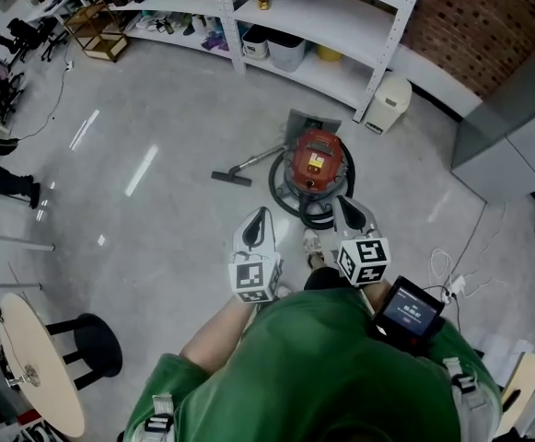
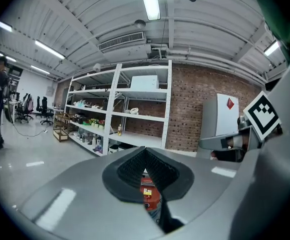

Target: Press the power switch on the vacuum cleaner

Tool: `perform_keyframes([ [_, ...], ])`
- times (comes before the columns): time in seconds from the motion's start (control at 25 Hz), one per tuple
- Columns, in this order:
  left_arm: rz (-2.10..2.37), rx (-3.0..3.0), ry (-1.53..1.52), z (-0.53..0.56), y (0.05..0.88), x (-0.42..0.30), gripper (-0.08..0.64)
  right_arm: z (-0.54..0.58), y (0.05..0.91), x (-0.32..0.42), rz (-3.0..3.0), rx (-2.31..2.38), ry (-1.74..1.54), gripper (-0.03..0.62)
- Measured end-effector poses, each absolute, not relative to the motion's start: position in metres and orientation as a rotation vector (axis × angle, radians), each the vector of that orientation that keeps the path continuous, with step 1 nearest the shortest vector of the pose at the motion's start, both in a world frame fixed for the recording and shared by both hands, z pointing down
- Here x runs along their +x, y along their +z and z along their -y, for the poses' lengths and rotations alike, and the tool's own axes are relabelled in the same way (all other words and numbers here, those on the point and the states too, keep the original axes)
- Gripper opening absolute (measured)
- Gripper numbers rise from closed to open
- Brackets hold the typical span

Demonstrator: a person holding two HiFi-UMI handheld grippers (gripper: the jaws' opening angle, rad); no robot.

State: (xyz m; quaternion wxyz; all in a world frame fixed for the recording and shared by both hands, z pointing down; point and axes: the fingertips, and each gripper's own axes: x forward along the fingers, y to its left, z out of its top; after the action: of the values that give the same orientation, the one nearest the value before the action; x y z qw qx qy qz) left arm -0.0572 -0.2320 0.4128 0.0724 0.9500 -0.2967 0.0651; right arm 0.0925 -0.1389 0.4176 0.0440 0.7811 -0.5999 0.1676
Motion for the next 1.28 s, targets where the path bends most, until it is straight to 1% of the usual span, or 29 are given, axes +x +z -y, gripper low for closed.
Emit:
perform_keyframes([
  [0.44, 0.884, 2.854, 0.318, 0.293, 0.428, 0.030, 0.008, 0.200, 0.441, 0.183, 1.832, 2.398, 0.571, 0.000],
  [0.68, 0.883, 2.849, 0.382, 0.317, 0.437, 0.069, 0.008, 0.225, 0.454, 0.220, 1.835, 2.383, 0.613, 0.000],
  [0.96, 0.894, 2.822, 0.431, 0.335, 0.446, 0.102, 0.008, 0.248, 0.468, 0.249, 1.852, 2.334, 0.656, 0.006],
  [1.28, 0.856, 2.785, 0.543, 0.341, 0.480, 0.133, 0.008, 0.263, 0.513, 0.265, 1.839, 2.248, 0.774, 0.006],
])
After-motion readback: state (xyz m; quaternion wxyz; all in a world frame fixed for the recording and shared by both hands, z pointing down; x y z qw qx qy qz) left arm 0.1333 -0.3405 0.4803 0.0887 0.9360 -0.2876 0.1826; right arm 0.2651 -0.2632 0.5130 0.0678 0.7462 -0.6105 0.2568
